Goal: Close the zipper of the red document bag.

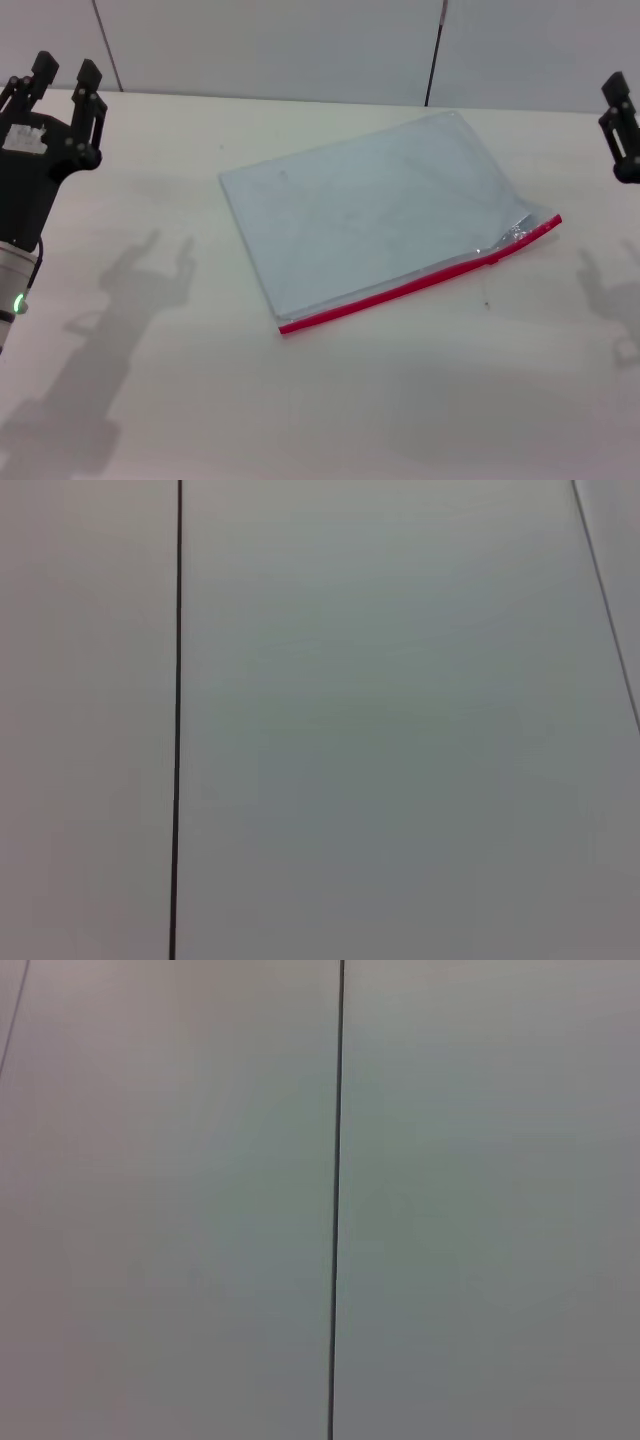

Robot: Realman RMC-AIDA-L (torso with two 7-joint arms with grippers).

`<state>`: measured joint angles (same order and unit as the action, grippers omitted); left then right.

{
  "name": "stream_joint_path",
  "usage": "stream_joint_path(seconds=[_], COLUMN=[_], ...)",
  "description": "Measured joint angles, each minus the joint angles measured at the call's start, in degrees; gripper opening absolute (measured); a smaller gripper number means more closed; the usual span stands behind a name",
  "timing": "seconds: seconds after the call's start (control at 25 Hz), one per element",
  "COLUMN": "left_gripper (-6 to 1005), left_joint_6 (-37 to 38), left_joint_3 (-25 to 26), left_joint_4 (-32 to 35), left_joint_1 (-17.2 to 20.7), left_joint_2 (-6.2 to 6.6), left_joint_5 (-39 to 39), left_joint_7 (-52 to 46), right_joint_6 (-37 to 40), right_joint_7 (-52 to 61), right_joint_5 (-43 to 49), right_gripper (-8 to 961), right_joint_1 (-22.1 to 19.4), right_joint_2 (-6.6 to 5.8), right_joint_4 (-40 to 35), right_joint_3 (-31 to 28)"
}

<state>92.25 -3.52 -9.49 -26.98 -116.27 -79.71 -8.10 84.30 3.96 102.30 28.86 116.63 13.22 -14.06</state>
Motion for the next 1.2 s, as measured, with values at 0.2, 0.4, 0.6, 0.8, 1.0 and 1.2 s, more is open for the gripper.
stream_joint_path(seconds=[0.2, 0.4, 0.6, 0.8, 1.0, 1.2], left_gripper=[426, 423, 421, 419, 417, 415], left_joint_6=[0.0, -0.1, -0.1, -0.1, -0.1, 0.0], left_joint_3=[0.0, 0.0, 0.0, 0.0, 0.0, 0.0], left_joint_4=[0.3, 0.3, 0.4, 0.4, 0.4, 0.4], left_joint_1=[0.0, 0.2, 0.3, 0.2, 0.1, 0.0], left_joint_2=[0.05, 0.08, 0.18, 0.17, 0.17, 0.17], left_joint_5=[0.0, 0.0, 0.0, 0.0, 0.0, 0.0], left_joint_7=[-1.1, -1.2, -1.2, -1.2, -1.2, -1.2], right_joint_6=[-3.8, -9.9, -14.4, -20.3, -23.0, -29.7], right_joint_7=[2.0, 15.1, 36.7, 55.4, 68.1, 74.8], right_joint_5=[0.0, 0.1, 1.2, 8.1, 18.2, 25.7], right_gripper=[583, 583, 583, 583, 584, 584], right_joint_1=[1.2, 3.4, 5.7, 7.4, 9.3, 11.6], right_joint_2=[-0.10, -0.56, -0.62, -0.61, -0.69, -0.71], right_joint_4=[0.1, -3.6, -13.9, -21.7, -26.6, -27.3], right_joint_3=[0.5, 3.6, 11.5, 16.6, 18.3, 18.7])
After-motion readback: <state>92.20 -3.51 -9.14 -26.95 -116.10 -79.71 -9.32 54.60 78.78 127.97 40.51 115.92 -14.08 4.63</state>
